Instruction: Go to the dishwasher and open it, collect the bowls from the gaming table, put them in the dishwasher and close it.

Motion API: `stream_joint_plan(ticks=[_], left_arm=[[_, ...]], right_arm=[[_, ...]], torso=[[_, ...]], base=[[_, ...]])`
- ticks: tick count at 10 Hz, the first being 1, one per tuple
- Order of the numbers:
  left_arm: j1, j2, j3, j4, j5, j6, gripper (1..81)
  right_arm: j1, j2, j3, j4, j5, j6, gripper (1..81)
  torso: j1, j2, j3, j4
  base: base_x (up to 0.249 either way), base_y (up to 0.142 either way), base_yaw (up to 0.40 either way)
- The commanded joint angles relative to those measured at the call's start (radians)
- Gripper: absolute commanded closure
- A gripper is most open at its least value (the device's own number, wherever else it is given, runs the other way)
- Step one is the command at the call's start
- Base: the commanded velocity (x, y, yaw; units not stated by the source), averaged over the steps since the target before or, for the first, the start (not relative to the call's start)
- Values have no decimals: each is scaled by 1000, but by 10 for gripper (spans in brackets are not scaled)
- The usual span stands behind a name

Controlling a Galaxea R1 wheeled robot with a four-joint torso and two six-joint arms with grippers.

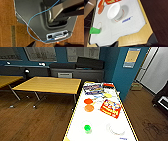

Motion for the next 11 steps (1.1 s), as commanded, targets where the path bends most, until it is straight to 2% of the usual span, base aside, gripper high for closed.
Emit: stream_joint_plan(ticks=[1, 2, 4, 6, 7, 8, 9, 11], left_arm=[[-16, 5, 2, -13, 70, -1, 10], [-16, 6, 2, -15, 70, -1, 10], [-16, 8, 2, -15, 70, -1, 10], [-16, 4, 2, -15, 70, -1, 10], [-16, 4, 2, -15, 70, -1, 10], [-16, 4, 2, -15, 70, -1, 10], [-16, 3, 0, -21, 70, -1, 10], [-17, 3, 2, -23, 70, -1, 10]], right_arm=[[244, -91, -28, 108, -226, 5, 10], [285, -89, -39, 117, -256, 8, 10], [357, -86, -56, 122, -320, 30, 10], [397, -80, -59, 128, -332, 31, 10], [419, -78, -58, 140, -335, 31, 10], [443, -75, -62, 149, -347, 31, 10], [463, -62, -77, 161, -355, 45, 10], [500, 3, -150, 163, -398, 104, 10]], torso=[[0, 0, 0, 0], [0, 0, 0, 0], [0, 0, -43, 0], [0, 0, -115, 0], [0, 0, -63, 0], [1, 1, -88, 0], [1, 1, -94, 0], [1, 1, -101, 0]], base=[[0, 0, 0], [0, 0, 0], [0, 0, 0], [0, 0, 0], [0, 0, 0], [0, 0, 0], [0, 0, 0], [0, 0, 0]])
